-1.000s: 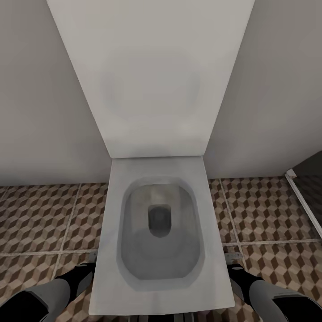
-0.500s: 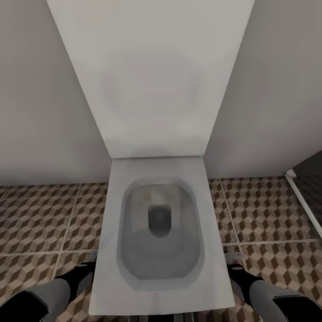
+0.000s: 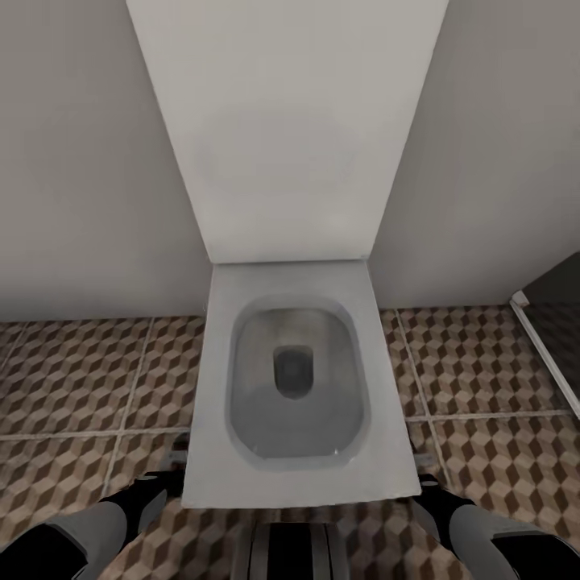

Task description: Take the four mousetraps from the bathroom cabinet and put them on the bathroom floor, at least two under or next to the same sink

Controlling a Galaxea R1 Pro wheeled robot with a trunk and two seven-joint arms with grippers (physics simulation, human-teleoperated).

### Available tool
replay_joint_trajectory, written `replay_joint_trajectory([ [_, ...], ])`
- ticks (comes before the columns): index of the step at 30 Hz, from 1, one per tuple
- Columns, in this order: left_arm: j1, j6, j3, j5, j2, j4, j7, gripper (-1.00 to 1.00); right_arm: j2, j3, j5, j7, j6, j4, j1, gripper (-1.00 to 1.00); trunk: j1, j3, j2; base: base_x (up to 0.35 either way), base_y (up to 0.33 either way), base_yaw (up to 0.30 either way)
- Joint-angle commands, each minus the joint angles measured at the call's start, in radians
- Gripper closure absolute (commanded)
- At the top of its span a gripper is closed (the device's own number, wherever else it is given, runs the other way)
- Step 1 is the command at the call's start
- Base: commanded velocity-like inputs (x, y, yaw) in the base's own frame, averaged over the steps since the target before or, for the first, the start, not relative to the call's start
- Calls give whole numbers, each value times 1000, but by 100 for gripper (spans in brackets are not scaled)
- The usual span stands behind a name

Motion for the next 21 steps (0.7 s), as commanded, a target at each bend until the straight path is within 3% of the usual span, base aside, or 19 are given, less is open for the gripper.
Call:
replay_joint_trajectory([
  [1,0,3,-8,8,0,-1,3,-100,0,8,3,-3,0,2,-1,-100,-1,0,0,-299,73,0],
  [21,0,5,-8,9,0,-1,2,-100,0,7,4,-3,0,2,-1,-100,-1,0,0,-323,14,0],
])
